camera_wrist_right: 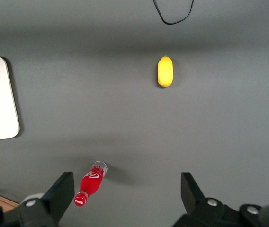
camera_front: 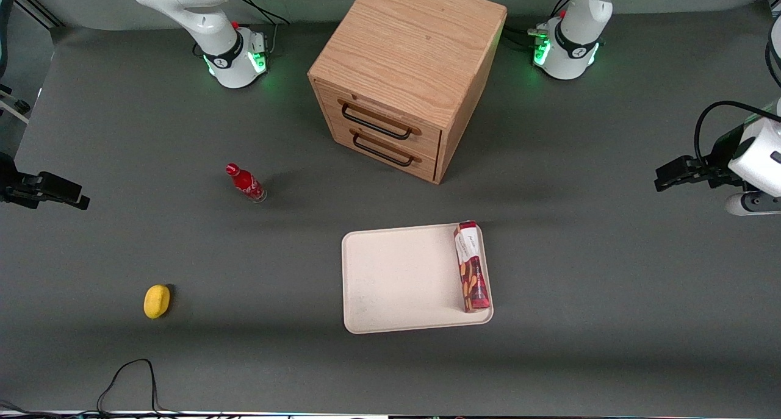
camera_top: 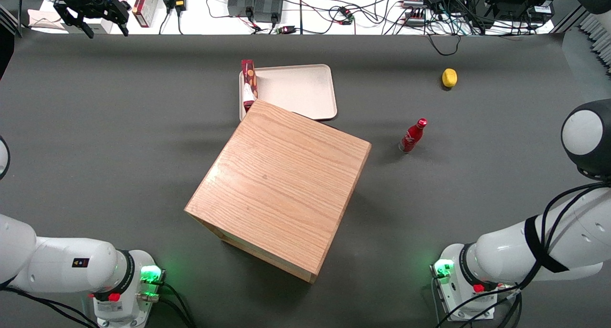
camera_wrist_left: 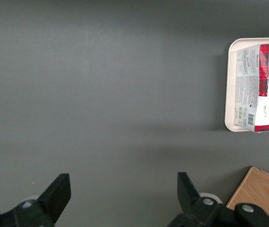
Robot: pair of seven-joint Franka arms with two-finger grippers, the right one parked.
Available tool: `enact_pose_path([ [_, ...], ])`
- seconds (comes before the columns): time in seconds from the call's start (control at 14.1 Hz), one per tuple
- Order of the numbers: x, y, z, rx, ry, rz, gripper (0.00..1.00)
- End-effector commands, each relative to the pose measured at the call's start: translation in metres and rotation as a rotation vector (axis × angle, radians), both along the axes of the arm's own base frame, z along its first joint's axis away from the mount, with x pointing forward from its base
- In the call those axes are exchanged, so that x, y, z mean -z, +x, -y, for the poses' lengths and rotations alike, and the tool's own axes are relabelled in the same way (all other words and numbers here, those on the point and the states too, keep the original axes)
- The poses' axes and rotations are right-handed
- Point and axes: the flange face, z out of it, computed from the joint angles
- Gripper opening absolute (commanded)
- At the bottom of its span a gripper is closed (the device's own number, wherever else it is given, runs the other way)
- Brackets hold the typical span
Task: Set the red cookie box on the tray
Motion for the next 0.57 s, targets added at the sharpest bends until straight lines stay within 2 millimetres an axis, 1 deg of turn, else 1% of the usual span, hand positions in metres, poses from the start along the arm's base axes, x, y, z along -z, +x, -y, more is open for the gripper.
enact_pose_path([
  [0.0, -0.0064, -0.0062, 0.0006, 0.001, 0.001, -0.017, 1.00],
  [0.5, -0.0045, -0.0062, -0.0017, 0.031, 0.040, -0.023, 1.00],
])
